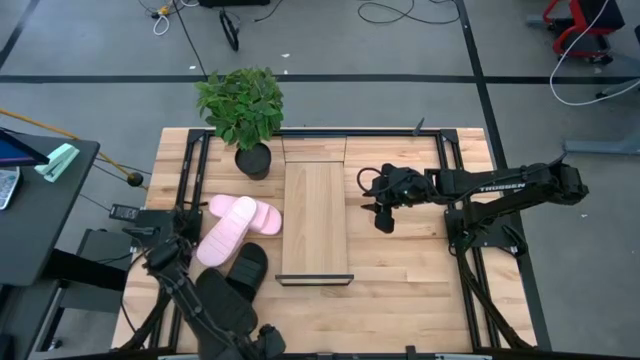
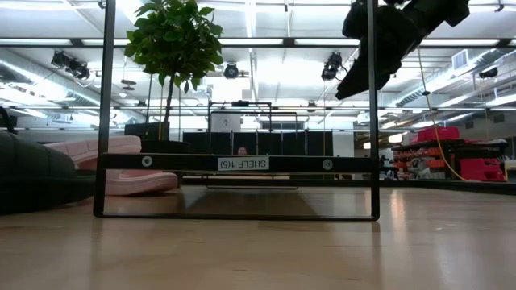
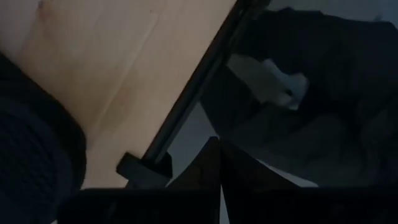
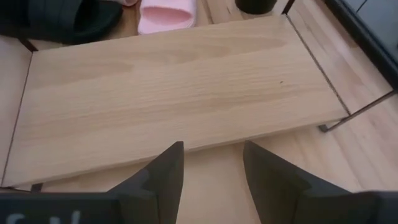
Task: Pick and place slides into the shelf
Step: Put the bottom black slipper on the shelf
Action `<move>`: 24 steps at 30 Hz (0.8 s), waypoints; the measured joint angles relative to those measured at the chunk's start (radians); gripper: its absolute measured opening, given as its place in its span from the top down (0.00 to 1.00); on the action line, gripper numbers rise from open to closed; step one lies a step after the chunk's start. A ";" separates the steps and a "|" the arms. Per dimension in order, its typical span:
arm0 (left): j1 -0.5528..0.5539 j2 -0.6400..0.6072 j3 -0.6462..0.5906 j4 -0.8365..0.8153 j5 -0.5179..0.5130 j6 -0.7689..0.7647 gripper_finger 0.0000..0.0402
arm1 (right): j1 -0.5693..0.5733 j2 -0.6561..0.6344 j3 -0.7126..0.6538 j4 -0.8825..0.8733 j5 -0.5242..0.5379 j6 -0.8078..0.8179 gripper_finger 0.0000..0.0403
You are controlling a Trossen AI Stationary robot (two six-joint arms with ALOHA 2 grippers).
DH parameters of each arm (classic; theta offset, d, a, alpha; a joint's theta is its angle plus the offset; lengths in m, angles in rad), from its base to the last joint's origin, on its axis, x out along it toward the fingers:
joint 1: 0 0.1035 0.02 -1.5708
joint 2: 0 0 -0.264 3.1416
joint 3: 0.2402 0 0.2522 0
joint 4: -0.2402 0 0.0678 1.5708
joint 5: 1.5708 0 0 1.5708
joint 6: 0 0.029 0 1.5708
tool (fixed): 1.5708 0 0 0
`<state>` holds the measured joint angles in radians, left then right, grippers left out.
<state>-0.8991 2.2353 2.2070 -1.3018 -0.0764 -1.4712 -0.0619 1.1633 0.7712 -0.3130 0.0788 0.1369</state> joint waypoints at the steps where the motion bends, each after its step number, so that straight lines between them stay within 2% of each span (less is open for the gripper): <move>1: -0.004 0.000 0.000 -0.018 -0.010 -0.013 0.99 | 0.005 0.000 0.000 -0.001 -0.001 0.006 0.57; 8: -0.009 0.000 0.000 -0.266 -0.018 -0.085 0.99 | 0.048 0.000 0.000 -0.011 -0.001 0.054 0.57; 14: 0.003 0.000 -0.003 -0.266 -0.018 -0.130 0.99 | 0.085 0.000 0.000 -0.015 -0.001 0.056 0.57; 24: 0.041 0.000 -0.005 -0.250 0.209 -0.054 0.91 | 0.125 0.000 0.000 -0.016 0.000 0.073 0.57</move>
<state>-0.8581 2.2353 2.2017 -1.5520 0.1327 -1.5250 0.0631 1.1637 0.7712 -0.3290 0.0788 0.2096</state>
